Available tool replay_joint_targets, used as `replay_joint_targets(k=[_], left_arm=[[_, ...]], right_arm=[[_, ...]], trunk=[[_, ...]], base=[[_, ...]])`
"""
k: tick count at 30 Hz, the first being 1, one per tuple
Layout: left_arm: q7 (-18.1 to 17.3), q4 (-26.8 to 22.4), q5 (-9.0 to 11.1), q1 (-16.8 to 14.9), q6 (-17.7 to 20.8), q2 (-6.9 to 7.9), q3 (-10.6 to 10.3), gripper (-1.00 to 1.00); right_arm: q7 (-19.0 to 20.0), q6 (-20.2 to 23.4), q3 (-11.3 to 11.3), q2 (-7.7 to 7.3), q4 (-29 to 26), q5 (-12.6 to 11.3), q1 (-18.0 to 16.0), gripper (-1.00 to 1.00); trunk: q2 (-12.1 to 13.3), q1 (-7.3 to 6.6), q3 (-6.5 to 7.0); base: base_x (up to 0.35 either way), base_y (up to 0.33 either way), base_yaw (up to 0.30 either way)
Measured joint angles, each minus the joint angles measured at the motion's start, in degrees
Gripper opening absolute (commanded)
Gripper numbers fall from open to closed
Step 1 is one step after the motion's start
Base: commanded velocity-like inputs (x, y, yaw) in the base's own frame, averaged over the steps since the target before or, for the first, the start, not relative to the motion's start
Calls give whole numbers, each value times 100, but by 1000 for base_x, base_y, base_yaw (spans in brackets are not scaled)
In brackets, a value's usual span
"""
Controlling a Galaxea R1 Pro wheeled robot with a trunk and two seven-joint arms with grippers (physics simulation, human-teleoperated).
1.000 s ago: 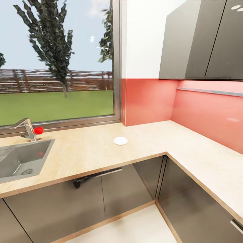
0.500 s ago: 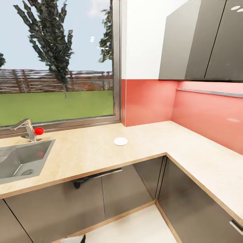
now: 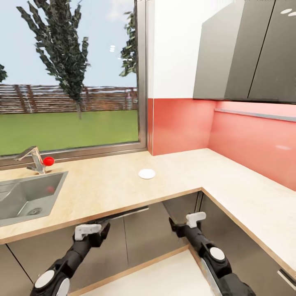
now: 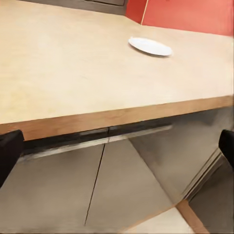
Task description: Set up a coffee station on the kitchen countertop: keep the coffee maker on the countertop, move the bottle of coffee from the kitchen shelf to the counter next to the coffee maker, place a paper coffee filter on top of the coffee maker, put the saucer next to the coffee maker with the coffee cup on the saucer, and place the electric kettle next to the coffee maker.
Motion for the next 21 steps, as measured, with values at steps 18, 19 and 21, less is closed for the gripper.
replay_joint_targets(k=[18, 19, 21], left_arm=[[58, 245, 792, -3037, 3266, -245, 35, 100], [64, 297, 794, -3143, 3409, -244, 37, 100], [99, 440, 799, -3335, 3692, -244, 38, 100]], right_arm=[[-94, 3169, 1, 8, 197, -1592, -2974, 100], [-95, 3314, 1, 9, 335, -1594, -3180, 100], [-96, 3550, -1, 50, 686, -1597, -3603, 100]], trunk=[[725, -395, 326], [766, -417, 344], [846, -461, 380]], base=[[0, 0, 0], [0, 0, 0], [0, 0, 0]])
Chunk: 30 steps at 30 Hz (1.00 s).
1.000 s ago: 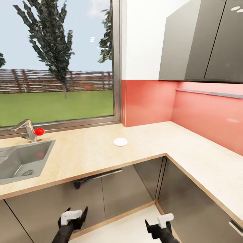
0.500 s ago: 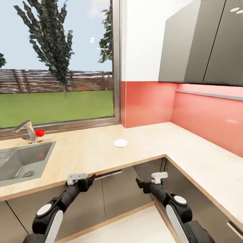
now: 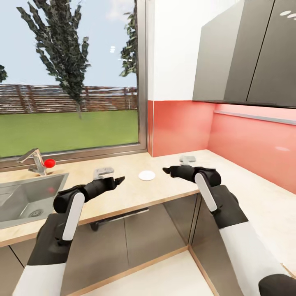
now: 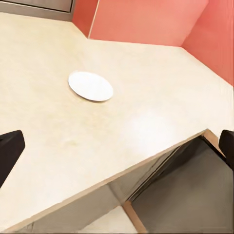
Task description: Set up a coffee station on the kitchen countertop: keep the coffee maker on the countertop, move the bottle of coffee from the kitchen shelf to the counter next to the coffee maker, place a paper coffee filter on top of the coffee maker, put the saucer next to the coffee maker with the coffee cup on the saucer, and place the electric kettle next to the coffee maker.
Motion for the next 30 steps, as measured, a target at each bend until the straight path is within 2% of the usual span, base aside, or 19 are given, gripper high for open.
replay_joint_targets(k=[4, 6, 10, 12, 16, 30], left_arm=[[268, 593, -6, -401, 296, 1, 65, 100], [372, 1112, -18, -614, 363, 7, 225, 100], [418, 1465, -8, -718, 392, 98, 462, 100], [426, 1533, -1, -736, 398, 148, 552, 100], [425, 1560, 7, -744, 403, 243, 585, 100], [414, 1578, 15, -736, 403, 218, 471, 100]], right_arm=[[0, 161, -3, 111, 855, 0, -590, 100], [4, 186, -16, 136, 1125, -103, -706, 100], [48, 190, -12, 133, 1232, -403, -754, 100], [58, 180, -9, 131, 1250, -527, -762, 100], [63, 172, -4, 130, 1260, -584, -763, 100], [56, 172, 1, 139, 1293, -588, -735, 100]], trunk=[[161, -88, 71], [242, -132, 107], [401, -220, 179], [482, -264, 215], [643, -352, 288], [1206, -661, 540]], base=[[0, 0, 0], [0, 0, 0], [0, 0, 0], [0, 0, 0], [0, 0, 0], [0, 0, 0]])
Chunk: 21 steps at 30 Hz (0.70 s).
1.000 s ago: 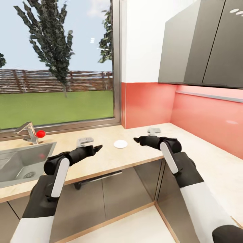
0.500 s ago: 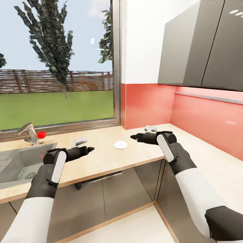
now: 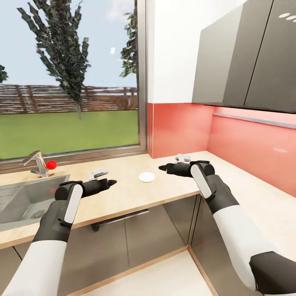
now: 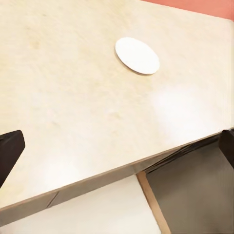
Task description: Set up a coffee station on the kitchen countertop: keep the coffee maker on the countertop, move the bottle of coffee from the kitchen shelf to the counter next to the coffee maker, place a paper coffee filter on top of the coffee maker, put the saucer next to the coffee maker with the coffee cup on the saucer, and place the electric kettle next to the coffee maker.
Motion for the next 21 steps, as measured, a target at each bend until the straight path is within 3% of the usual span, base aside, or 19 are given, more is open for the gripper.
replay_joint_targets(k=[4, 8, 14, 21], left_arm=[[0, 6, -5, 7, -9, -7, -38, 100], [-5, 6, -7, 27, -32, -9, -42, 100], [-22, 112, 1, 43, -43, -16, -43, 100], [-24, 434, -4, 44, -56, -125, -53, 100]], right_arm=[[-1, 1, 0, 0, 1, 0, 33, 100], [-7, 2, 0, 4, 8, 2, 43, 100], [-37, 6, 0, 9, 18, 6, 52, 100], [-39, 1, -1, 9, 251, 8, 61, 100]], trunk=[[161, -88, 72], [163, -89, 73], [162, -92, 72], [162, -92, 72]], base=[[0, 0, 0], [25, 0, 0], [297, 0, 0], [340, 0, 0]])
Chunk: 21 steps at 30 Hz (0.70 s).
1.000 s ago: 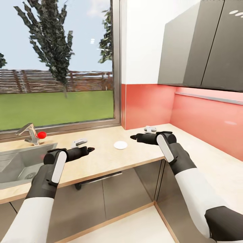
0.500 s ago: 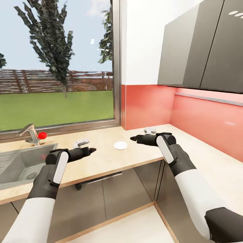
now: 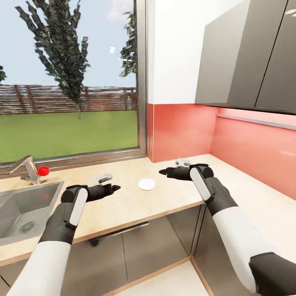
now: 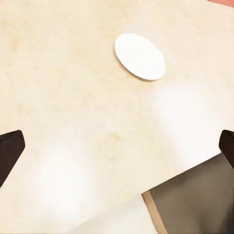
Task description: Set up a coffee station on the kitchen countertop: keep the coffee maker on the countertop, move the bottle of coffee from the kitchen shelf to the counter next to the coffee maker, place a paper coffee filter on top of the coffee maker, put the saucer next to the coffee maker with the coffee cup on the saucer, and place the electric kettle next to the coffee maker.
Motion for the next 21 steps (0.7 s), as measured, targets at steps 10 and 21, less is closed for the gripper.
replay_joint_targets(k=[10, 21], left_arm=[[0, 20, -1, 0, 0, -12, 0, 100], [0, 34, 5, 8, 0, -133, -1, 100]], right_arm=[[4, -35, -1, 1, 689, -3, 0, 100], [46, -27, 4, 1, 1157, -9, 0, 100]], trunk=[[0, 0, 0], [1, 3, 0]], base=[[324, 0, 0], [102, 0, 0]])
